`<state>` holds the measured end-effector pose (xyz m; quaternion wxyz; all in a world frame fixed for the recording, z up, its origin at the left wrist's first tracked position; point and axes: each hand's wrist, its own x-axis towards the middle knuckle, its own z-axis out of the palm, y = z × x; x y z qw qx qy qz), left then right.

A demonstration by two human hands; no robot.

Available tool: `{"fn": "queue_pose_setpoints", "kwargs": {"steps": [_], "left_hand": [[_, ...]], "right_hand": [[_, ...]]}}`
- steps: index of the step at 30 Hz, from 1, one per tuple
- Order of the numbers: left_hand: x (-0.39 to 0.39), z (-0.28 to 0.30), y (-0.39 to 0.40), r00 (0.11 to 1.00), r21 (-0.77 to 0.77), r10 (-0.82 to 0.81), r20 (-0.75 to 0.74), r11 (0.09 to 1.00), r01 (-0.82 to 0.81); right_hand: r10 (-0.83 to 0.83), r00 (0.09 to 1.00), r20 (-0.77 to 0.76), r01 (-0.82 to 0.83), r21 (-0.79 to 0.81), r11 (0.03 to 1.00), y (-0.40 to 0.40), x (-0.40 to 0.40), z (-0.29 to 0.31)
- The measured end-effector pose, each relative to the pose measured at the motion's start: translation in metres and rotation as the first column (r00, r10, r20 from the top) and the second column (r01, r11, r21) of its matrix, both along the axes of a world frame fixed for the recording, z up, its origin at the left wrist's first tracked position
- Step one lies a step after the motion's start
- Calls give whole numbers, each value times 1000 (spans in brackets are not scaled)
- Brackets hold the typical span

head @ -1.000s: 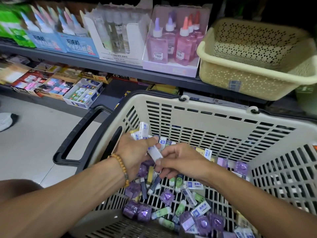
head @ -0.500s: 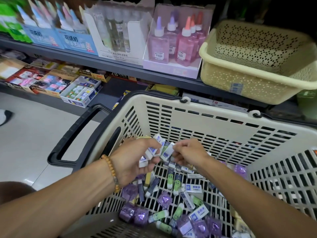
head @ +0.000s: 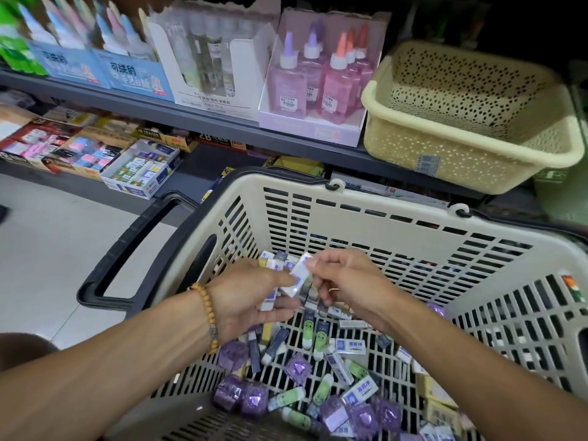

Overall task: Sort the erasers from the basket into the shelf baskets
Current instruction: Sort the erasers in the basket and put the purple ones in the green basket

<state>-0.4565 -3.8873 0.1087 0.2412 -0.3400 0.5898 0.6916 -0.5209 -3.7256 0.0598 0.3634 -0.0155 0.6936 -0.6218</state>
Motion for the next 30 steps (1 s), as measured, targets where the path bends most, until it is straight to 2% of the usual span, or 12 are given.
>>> {"fn": "queue_pose_setpoints", "kwargs": {"steps": [3, 6, 8, 10, 13, 15, 17, 19, 22, 24, 27, 30], "left_hand": [[-2, 1, -2, 995, 2, 99, 4, 995, -99], [-4, 1, -1, 991, 5, 131, -2, 991, -131], [-3, -1, 0, 992, 10, 126, -3, 992, -126], [-3, -5, 1, 992, 17, 124, 2, 992, -124], [-3, -7, 1, 996, 11, 90, -1, 996, -90], [-4, -7, 2, 998, 9, 64, -13, 998, -64], [-5, -7, 4, 999, 26, 21, -27, 999, -20], [-5, -6, 7, 999, 41, -35, -30, 999, 36], [-4, -6, 9, 1000, 42, 14, -5, 999, -13], [-6, -6, 9, 1000, -24, 30, -7, 999, -30], [-5, -6, 8, 997, -135, -67, -32, 989, 62], [-3, -5, 9, 983, -179, -161, -84, 973, 144]], "right_hand": [[-139, 986, 87, 136, 43, 990, 12, -7, -9], [-175, 984, 44, 160, 228, 960, 9, -8, -25], [-199, 979, 34, 182, 273, 945, 1, -8, -32], [-187, 982, 17, 174, 288, 942, -1, -9, -34], [-87, 989, -120, 124, 344, 931, 5, -9, -26], [-38, 991, -125, 67, 235, 970, 7, -4, -16], [88, 993, -80, -79, 99, 992, 5, 3, -7], [177, 982, -70, -173, 55, 983, 3, 8, -2], [87, 995, -53, -85, 38, 996, 14, 3, -3], [-4, 999, -33, 8, 130, 991, 27, -5, -9], [-20, 999, -51, 36, 351, 936, 37, -13, -25], [-72, 997, -19, 74, 357, 931, 29, -17, -36]]}}
